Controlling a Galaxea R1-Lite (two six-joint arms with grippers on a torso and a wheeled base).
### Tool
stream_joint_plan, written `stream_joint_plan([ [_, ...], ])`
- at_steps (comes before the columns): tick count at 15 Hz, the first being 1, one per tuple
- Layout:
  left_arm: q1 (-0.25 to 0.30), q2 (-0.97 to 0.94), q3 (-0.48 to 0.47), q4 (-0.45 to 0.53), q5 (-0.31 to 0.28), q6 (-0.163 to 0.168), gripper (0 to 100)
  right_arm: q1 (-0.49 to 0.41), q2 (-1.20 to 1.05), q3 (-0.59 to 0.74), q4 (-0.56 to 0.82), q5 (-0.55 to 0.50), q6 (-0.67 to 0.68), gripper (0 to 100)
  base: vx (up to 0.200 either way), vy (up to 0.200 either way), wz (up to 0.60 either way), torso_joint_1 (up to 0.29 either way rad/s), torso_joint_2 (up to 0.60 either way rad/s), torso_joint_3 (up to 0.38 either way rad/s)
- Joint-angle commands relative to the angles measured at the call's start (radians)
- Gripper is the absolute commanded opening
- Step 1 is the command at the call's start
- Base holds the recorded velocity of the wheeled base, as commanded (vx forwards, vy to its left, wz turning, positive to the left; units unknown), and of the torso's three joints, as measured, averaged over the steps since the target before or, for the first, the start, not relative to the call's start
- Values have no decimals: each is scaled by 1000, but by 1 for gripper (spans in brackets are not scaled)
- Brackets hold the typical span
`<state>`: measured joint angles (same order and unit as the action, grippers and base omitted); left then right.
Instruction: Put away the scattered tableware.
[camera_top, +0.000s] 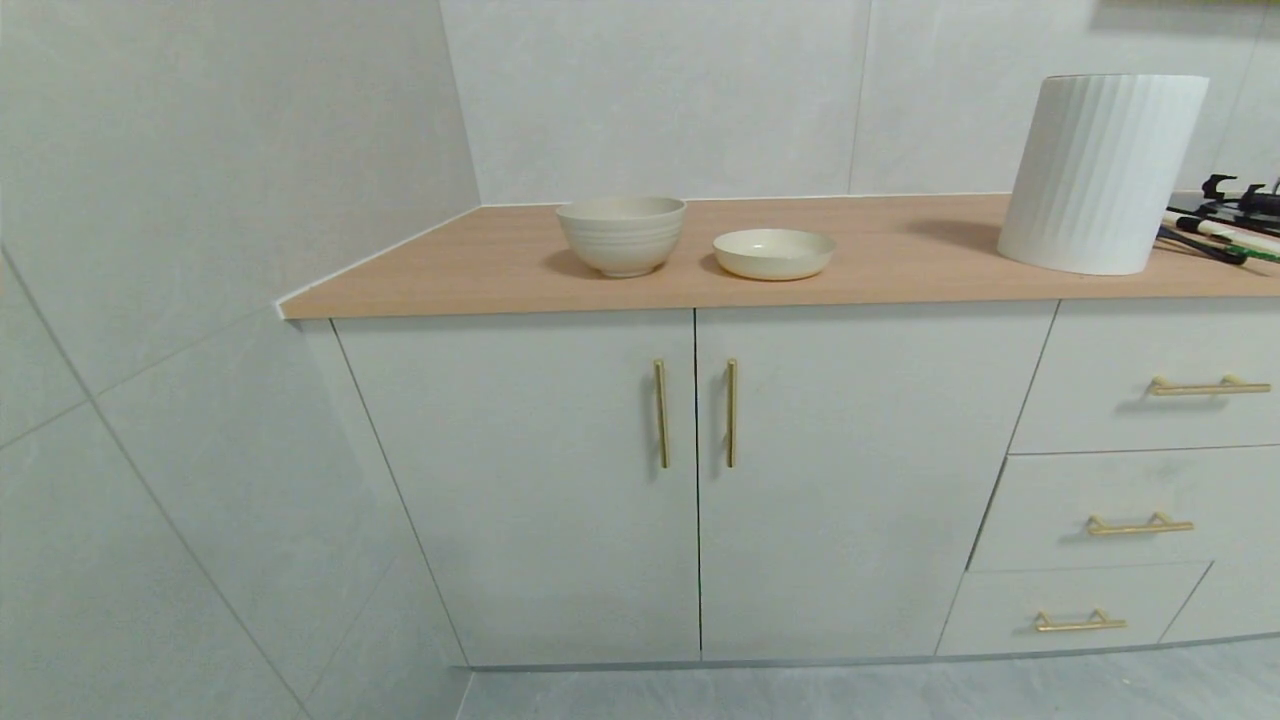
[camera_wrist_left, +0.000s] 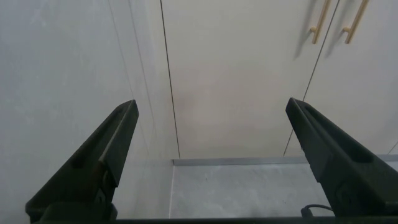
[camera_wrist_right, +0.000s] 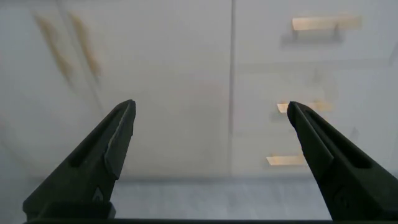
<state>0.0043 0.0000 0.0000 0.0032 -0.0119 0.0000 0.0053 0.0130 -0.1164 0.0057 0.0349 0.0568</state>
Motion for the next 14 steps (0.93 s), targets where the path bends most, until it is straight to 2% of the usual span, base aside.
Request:
stream_joint_plan([
  [1,0,0,0,0,0,0,100,47,166,-124,14,77,34,100,0,0,0,0,0,0],
  [5,0,0,0,0,0,0,100,151,604,-229,-9,132,5,100,0,0,0,0,0,0],
  [8,0,0,0,0,0,2,100,206,729,-299,-9,191,15,100,0,0,0,0,0,0],
  [10,0,0,0,0,0,2,100,268,846,-345,-26,293,63,100,0,0,0,0,0,0],
  [14,0,0,0,0,-2,3,100,297,1226,-476,-234,390,63,100,0,0,0,0,0,0],
])
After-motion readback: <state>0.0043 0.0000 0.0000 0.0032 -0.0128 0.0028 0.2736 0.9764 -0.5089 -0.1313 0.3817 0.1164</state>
